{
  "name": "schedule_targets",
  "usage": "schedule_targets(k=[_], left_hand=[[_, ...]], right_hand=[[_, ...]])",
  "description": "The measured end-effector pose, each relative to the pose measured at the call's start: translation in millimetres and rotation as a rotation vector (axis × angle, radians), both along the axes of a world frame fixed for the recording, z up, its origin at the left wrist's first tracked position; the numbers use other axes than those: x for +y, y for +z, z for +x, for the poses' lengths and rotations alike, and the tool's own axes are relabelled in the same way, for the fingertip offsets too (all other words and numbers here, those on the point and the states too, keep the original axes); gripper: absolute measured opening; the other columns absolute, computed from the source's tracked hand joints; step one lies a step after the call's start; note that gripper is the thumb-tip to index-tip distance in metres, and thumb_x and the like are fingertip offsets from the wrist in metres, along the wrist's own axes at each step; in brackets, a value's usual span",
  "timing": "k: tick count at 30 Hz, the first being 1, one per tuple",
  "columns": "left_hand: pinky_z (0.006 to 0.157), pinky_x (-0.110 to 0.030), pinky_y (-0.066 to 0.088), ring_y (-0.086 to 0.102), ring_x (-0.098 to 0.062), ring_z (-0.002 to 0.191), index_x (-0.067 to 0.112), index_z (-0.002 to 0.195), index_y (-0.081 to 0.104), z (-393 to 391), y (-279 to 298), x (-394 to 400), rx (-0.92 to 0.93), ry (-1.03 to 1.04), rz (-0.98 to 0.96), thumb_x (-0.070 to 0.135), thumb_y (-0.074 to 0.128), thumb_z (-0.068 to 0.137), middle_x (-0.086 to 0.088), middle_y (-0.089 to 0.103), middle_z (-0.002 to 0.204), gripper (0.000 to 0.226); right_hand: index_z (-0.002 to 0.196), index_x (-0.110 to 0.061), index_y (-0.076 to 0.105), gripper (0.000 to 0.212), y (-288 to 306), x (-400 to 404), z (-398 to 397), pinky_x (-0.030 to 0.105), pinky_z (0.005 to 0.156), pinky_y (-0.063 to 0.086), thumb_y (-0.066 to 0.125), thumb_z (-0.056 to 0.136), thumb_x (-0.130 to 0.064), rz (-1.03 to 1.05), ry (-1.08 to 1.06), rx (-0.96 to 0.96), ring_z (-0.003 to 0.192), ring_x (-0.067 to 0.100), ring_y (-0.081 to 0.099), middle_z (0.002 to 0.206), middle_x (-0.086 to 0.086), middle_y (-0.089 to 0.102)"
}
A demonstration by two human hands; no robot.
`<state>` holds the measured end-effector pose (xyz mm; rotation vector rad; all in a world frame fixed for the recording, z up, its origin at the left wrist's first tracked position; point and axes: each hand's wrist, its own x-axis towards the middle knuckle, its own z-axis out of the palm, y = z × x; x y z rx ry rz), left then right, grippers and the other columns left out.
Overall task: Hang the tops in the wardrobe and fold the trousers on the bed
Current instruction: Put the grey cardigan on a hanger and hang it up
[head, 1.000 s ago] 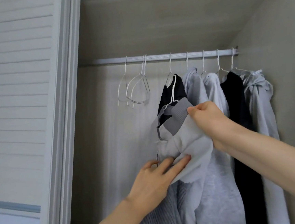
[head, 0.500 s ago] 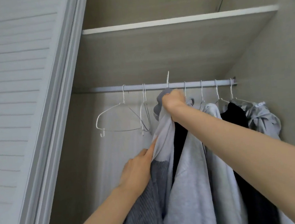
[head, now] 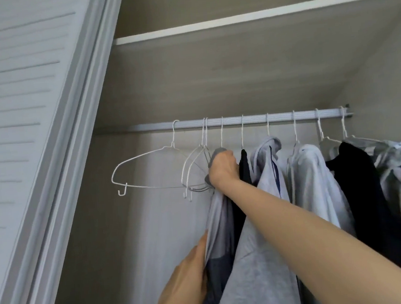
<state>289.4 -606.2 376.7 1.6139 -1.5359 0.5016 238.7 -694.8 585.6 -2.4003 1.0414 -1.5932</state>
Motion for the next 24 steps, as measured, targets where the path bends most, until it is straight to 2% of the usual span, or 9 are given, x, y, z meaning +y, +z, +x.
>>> schedule_targets(k=[2, 5, 7, 9, 11, 13, 15, 19, 24], left_hand=[[0.099, -0.011, 0.032, 0.040, -0.004, 0.135, 0.065, 0.133, -0.022, 0.4, -5.7, 0.5, 0.016, 0.037, -0.058, 0.019, 0.039, 0.096, 0.022, 0.022, 0.155, 0.085], [0.078, -0.014, 0.041, 0.057, -0.010, 0.115, 0.060, 0.133, -0.030, -9.7, -17.3, 5.8, 0.058, 0.108, -0.067, 0.027, 0.044, 0.096, 0.030, 0.018, 0.150, 0.089], [0.082, -0.011, 0.039, 0.057, -0.008, 0.113, 0.061, 0.128, -0.038, -17.9, -25.4, 10.0, 0.018, 0.142, -0.014, 0.029, 0.050, 0.090, 0.035, 0.005, 0.144, 0.101], [0.095, -0.018, 0.043, 0.060, -0.006, 0.111, 0.053, 0.142, -0.025, -12.3, -39.2, 8.3, -0.143, 0.205, -0.026, 0.033, 0.064, 0.071, 0.022, 0.027, 0.150, 0.116], [0.094, -0.036, 0.051, 0.065, -0.009, 0.105, 0.041, 0.153, -0.003, -6.9, -49.5, 10.0, -0.254, 0.320, 0.074, 0.037, 0.070, 0.052, 0.004, 0.044, 0.147, 0.125], [0.106, -0.045, 0.040, 0.054, -0.019, 0.121, 0.044, 0.152, -0.003, -5.5, -58.7, 16.0, -0.258, 0.397, 0.252, 0.026, 0.065, 0.069, 0.001, 0.016, 0.160, 0.109], [0.106, -0.040, 0.037, 0.041, -0.026, 0.130, 0.044, 0.150, -0.002, -5.9, -72.4, 25.6, -0.217, 0.420, 0.411, 0.016, 0.056, 0.082, 0.003, -0.003, 0.160, 0.094], [0.098, -0.042, 0.044, 0.040, -0.033, 0.130, 0.039, 0.152, 0.006, -10.7, -101.9, 58.7, -0.159, 0.440, 0.480, 0.015, 0.048, 0.091, -0.003, -0.007, 0.161, 0.077], [0.082, -0.041, 0.052, 0.054, -0.032, 0.115, 0.034, 0.151, 0.016, -30.7, -134.1, 119.7, -0.108, 0.432, 0.461, 0.010, 0.046, 0.091, 0.002, 0.008, 0.160, 0.071]], right_hand=[[0.131, 0.005, 0.035, 0.051, -9.2, 3.7, -4.4, 0.035, 0.092, 0.045, 0.059, 0.088, -0.009, -0.172, -0.136, 0.130, 0.110, 0.029, 0.051, 0.125, 0.016, 0.045], [0.139, 0.015, 0.021, 0.062, -39.8, 18.9, -14.7, 0.039, 0.084, 0.037, 0.049, 0.090, -0.012, -0.449, -0.324, 0.334, 0.112, 0.035, 0.040, 0.136, 0.028, 0.031], [0.142, 0.017, 0.006, 0.070, -61.8, 31.3, -25.3, 0.045, 0.096, 0.037, 0.043, 0.096, -0.021, -0.464, -0.350, 0.465, 0.126, 0.040, 0.031, 0.146, 0.034, 0.017], [0.143, 0.017, 0.000, 0.068, -74.4, 35.6, -37.8, 0.049, 0.107, 0.028, 0.035, 0.100, -0.022, -0.534, -0.398, 0.540, 0.137, 0.043, 0.021, 0.151, 0.035, 0.006], [0.143, 0.018, -0.001, 0.065, -77.7, 30.7, -46.3, 0.051, 0.110, 0.024, 0.031, 0.101, -0.020, -0.579, -0.440, 0.583, 0.141, 0.043, 0.014, 0.153, 0.033, 0.004], [0.145, 0.013, -0.004, 0.065, -83.8, 24.3, -50.4, 0.052, 0.110, 0.023, 0.030, 0.101, -0.022, -0.538, -0.413, 0.572, 0.142, 0.043, 0.010, 0.155, 0.029, 0.001], [0.149, 0.003, -0.004, 0.065, -97.0, 23.8, -50.6, 0.053, 0.111, 0.023, 0.028, 0.102, -0.029, -0.430, -0.338, 0.580, 0.143, 0.042, 0.006, 0.157, 0.026, -0.005], [0.152, -0.014, -0.001, 0.061, -150.2, 43.3, -62.6, 0.055, 0.114, 0.014, 0.024, 0.102, -0.039, -0.393, -0.205, 0.721, 0.145, 0.039, 0.002, 0.157, 0.025, -0.001], [0.152, -0.011, 0.001, 0.070, -216.4, 104.1, -103.2, 0.050, 0.115, 0.017, 0.040, 0.097, -0.032, -0.390, -0.063, 0.797, 0.144, 0.036, 0.014, 0.153, 0.025, 0.021]])
